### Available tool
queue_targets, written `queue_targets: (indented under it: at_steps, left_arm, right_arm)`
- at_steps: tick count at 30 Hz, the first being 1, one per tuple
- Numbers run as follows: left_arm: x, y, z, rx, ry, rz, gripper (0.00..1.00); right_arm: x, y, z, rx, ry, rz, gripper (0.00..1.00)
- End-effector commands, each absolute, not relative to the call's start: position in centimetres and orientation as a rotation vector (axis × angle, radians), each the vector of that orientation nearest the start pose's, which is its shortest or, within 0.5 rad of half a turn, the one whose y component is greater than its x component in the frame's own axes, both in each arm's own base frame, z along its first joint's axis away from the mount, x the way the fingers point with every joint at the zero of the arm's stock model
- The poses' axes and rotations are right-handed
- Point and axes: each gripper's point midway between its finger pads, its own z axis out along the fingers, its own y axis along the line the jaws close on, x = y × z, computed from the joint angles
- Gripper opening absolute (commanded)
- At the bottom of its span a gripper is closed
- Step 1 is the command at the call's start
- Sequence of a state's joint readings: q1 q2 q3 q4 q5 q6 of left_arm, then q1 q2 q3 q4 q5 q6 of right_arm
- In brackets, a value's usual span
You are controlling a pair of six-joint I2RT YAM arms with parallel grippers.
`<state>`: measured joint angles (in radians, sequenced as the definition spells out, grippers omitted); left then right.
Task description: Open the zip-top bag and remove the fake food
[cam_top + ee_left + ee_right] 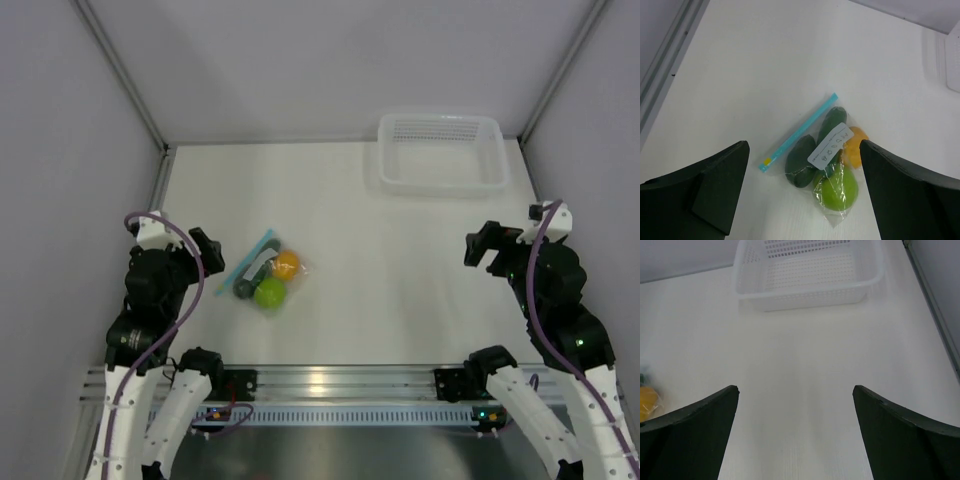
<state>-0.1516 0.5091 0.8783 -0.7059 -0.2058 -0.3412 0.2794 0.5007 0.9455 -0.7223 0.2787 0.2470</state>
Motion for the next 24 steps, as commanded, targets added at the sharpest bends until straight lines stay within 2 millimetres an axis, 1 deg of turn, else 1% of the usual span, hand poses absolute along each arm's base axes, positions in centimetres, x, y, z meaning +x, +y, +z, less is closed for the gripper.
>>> queue_targets:
  at_steps: [1, 3, 4, 7, 9, 10, 11, 13, 14, 15, 16, 18, 19, 22, 24]
  left_arm:
    - [22.2, -1.5, 28.4, -0.314, 1.838, -0.174, 0.98]
    - [22.3, -1.6, 28.1, -0.340, 1.843, -0.184, 0.98]
    - [22.3, -1.9, 28.1, -0.337, 1.847, -0.205, 0.98]
    - [22.6, -2.5, 27.5, -0.350, 1.873, -0.243, 0.98]
    - [23.0, -3.2, 27.0, -0.347, 1.904, -0.275, 0.98]
    - [23.1, -3.9, 26.8, -0.333, 1.920, -0.314, 0.98]
    - [23.2, -4.5, 26.5, -0.329, 1.939, -0.347, 0.98]
    - [23.9, -5.4, 25.1, -0.328, 2.005, -0.385, 0.98]
    - [24.0, -6.4, 24.4, -0.316, 2.039, -0.436, 0.98]
    - [24.3, -6.8, 23.7, -0.310, 2.067, -0.454, 0.98]
    - [24.8, -7.3, 21.7, -0.309, 2.142, -0.465, 0.98]
    - [25.3, -7.8, 19.9, -0.316, 2.208, -0.478, 0.98]
    - [25.9, -8.1, 18.0, -0.319, 2.278, -0.469, 0.98]
    - [26.6, -8.7, 15.0, -0.300, 2.386, -0.459, 0.98]
    - [27.0, -9.7, 14.4, -0.267, 2.420, -0.462, 0.95]
  right_arm:
    - [21.0, 2.6, 30.7, 0.142, 1.794, 0.152, 0.99]
    - [21.2, 2.9, 30.5, 0.139, 1.805, 0.165, 0.99]
    - [21.3, 3.1, 30.4, 0.135, 1.812, 0.171, 0.99]
    - [21.5, 4.2, 30.2, 0.097, 1.825, 0.227, 1.00]
    - [21.4, 5.7, 30.4, 0.039, 1.816, 0.303, 0.99]
    - [21.4, 6.4, 30.2, 0.010, 1.815, 0.337, 1.00]
    - [21.1, 7.9, 30.4, -0.058, 1.801, 0.416, 1.00]
    - [20.9, 9.2, 30.1, -0.111, 1.796, 0.486, 0.99]
    - [20.7, 10.1, 30.4, -0.138, 1.780, 0.539, 0.99]
    - [20.7, 10.5, 29.9, -0.149, 1.788, 0.557, 0.99]
    - [20.7, 10.9, 29.8, -0.164, 1.791, 0.580, 0.99]
    - [20.9, 11.1, 29.4, -0.166, 1.807, 0.591, 1.00]
    - [21.0, 11.3, 29.2, -0.168, 1.818, 0.596, 1.00]
    - [20.9, 12.1, 28.5, -0.197, 1.839, 0.636, 0.99]
    - [20.9, 12.5, 28.1, -0.207, 1.848, 0.664, 0.99]
